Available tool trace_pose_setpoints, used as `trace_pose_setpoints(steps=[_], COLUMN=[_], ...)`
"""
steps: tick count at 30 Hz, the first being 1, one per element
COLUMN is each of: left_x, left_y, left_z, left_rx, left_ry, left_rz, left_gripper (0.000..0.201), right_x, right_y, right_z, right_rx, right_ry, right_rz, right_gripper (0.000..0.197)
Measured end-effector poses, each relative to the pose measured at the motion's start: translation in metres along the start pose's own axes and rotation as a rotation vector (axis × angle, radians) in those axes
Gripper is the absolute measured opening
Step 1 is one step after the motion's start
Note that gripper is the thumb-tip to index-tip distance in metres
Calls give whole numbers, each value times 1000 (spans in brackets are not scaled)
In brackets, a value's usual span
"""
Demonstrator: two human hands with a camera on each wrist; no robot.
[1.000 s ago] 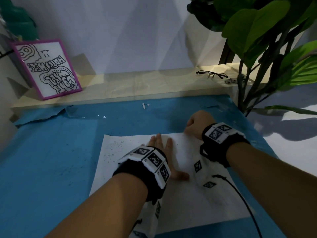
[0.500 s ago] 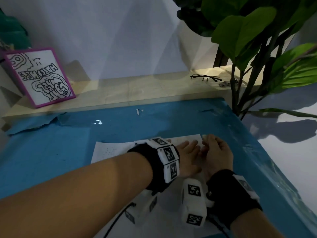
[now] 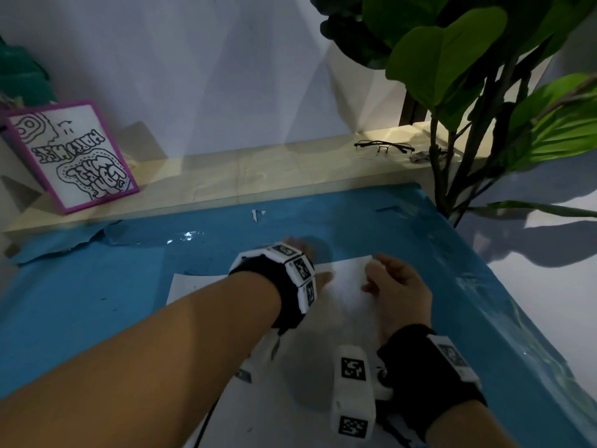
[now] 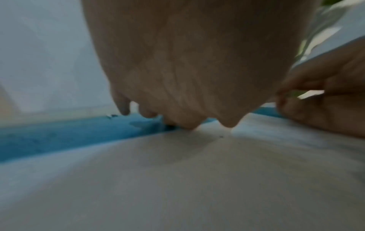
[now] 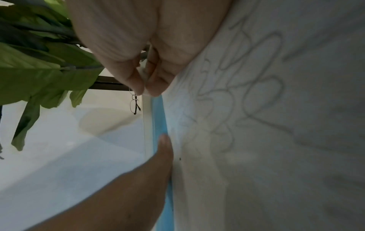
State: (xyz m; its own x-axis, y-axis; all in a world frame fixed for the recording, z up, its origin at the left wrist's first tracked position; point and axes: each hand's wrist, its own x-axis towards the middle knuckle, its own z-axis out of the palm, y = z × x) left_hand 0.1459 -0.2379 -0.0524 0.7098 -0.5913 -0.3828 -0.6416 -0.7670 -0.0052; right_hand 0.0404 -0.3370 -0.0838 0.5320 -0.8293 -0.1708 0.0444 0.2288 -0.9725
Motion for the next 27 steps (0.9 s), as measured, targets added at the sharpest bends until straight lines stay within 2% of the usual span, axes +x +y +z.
trace_pose_setpoints(steps=[1, 3, 5, 8, 10, 13, 17, 21, 25, 27], left_x=[0, -16, -37, -48, -45, -48, -49, -44, -41, -40], left_y=[-2, 8, 15, -11, -23, -21, -20, -20, -22, -23], left_z=[-2, -8, -7, -3, 1, 4, 5, 8, 11, 11], left_rx=[38, 42, 52, 55, 0, -33, -9, -19, -23, -30], left_ry=[16, -24, -145, -242, -242, -205, -211, -192, -191, -185], left_rz=[-44, 111, 228, 138, 110, 121, 126, 128, 128, 135], left_gripper=[72, 75, 79, 88, 95, 109, 109, 113, 115, 114], right_x=[-1, -1, 0, -2, -2, 0, 4, 2, 7, 1], right_y=[0, -1, -1, -3, -6, -16, -32, -40, -45, -43], right_z=[0, -1, -2, -1, 2, 11, 23, 29, 32, 36], right_rx=[-20, -56, -111, -204, -344, -682, -921, -1045, -1067, -1110], right_ry=[-3, -17, -40, -64, -116, -269, -407, -604, -568, -658], right_rz=[-12, -36, -58, -66, -47, -73, -161, -163, -206, -245], right_gripper=[5, 5, 6, 7, 11, 16, 15, 15, 17, 8])
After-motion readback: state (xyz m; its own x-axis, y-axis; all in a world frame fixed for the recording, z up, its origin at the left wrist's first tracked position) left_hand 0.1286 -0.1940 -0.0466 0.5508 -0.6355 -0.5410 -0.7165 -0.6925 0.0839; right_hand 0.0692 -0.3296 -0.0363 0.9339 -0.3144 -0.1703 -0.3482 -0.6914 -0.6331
